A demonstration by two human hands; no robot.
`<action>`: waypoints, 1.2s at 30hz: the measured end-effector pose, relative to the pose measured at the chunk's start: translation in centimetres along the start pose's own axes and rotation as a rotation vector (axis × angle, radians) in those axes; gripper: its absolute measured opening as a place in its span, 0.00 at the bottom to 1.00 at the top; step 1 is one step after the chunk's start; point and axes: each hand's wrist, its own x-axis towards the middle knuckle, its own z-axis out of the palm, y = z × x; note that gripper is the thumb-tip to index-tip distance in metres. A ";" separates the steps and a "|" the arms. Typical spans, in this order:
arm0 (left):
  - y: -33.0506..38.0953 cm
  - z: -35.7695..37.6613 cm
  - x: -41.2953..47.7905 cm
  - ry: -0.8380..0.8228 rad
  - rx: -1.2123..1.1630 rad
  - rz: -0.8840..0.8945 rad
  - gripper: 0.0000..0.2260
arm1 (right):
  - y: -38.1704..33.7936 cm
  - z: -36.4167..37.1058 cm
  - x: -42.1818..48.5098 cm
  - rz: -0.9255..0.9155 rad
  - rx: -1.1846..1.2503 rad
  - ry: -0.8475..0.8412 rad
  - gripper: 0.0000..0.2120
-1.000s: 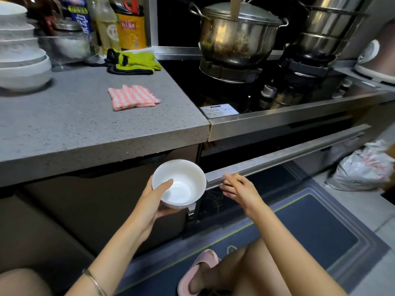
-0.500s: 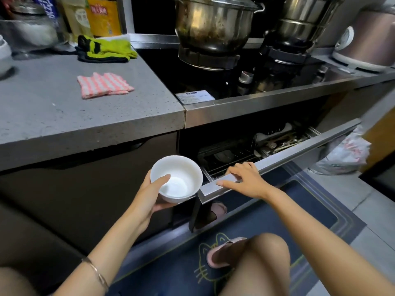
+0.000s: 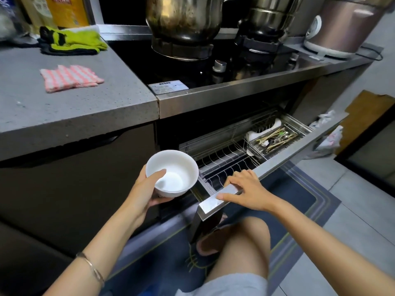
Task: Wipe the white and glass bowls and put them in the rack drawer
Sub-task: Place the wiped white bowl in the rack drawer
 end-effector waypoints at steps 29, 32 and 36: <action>-2.8 6.7 12.7 -0.099 0.731 0.069 0.32 | 2.7 -1.1 11.1 -0.027 0.637 -0.030 0.07; -5.7 6.0 14.0 -0.201 1.287 0.185 0.36 | 5.2 -1.0 14.4 0.181 0.788 -0.028 0.07; -8.2 5.2 15.7 -0.213 1.575 0.244 0.53 | 7.1 0.3 18.4 0.439 0.935 -0.118 0.06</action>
